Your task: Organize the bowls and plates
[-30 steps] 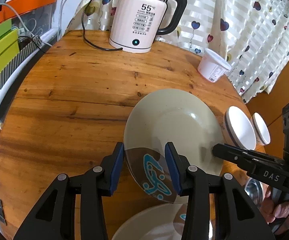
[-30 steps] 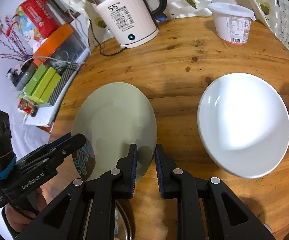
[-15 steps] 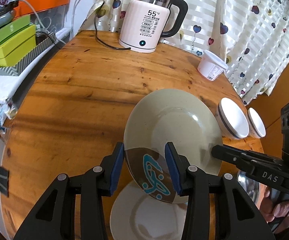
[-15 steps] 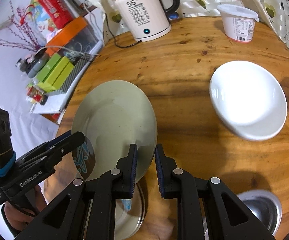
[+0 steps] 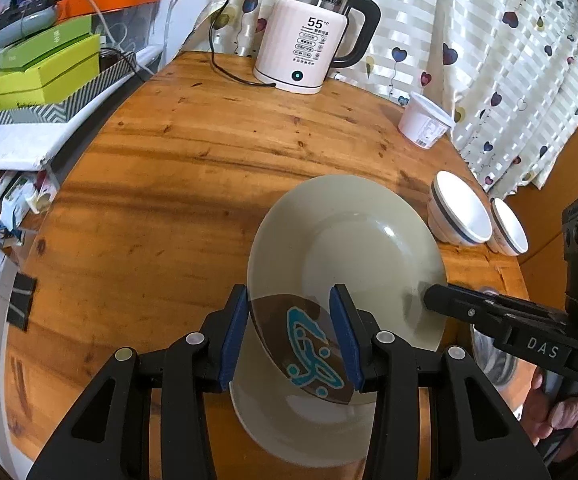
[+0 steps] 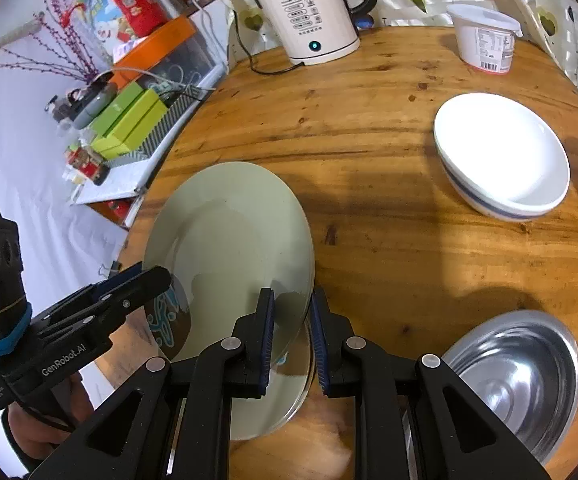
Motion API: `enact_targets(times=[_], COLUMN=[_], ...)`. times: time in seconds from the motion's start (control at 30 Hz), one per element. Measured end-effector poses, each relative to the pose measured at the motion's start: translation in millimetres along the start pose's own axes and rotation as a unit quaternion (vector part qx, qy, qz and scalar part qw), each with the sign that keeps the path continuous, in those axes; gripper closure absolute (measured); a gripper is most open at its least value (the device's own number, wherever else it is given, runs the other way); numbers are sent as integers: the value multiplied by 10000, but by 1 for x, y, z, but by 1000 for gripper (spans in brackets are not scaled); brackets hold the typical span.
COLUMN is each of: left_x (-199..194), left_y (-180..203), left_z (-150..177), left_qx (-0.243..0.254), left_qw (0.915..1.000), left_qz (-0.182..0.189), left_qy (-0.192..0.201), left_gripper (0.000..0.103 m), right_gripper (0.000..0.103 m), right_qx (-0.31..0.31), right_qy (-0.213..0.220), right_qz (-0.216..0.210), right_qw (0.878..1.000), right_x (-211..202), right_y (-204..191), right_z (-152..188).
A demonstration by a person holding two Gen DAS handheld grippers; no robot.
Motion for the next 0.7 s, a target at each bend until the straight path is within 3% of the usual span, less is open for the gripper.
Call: enact_targets(times=[0.7], left_x=[-10], left_y=[0], left_z=[34], left_qx=[-120], left_qw=[9999], left_qz=[-37], left_qy=[-69], left_gripper=[60], right_gripper=[85], right_qx=[-145], right_qy=[-77], right_qz=[-25], right_qw=[9999], right_x=[-6], right_y=[-7], right_z=[29])
Point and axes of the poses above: each gripper's, at about its wrist camera, not at the fingertips, and x roughly the way its jaws point, y to its right, z to its underside, the point moved 4 cm from there along x, roughly the way its jaws point, and after that the axes turned 9 degrees about -y, right-handed, at the moved point
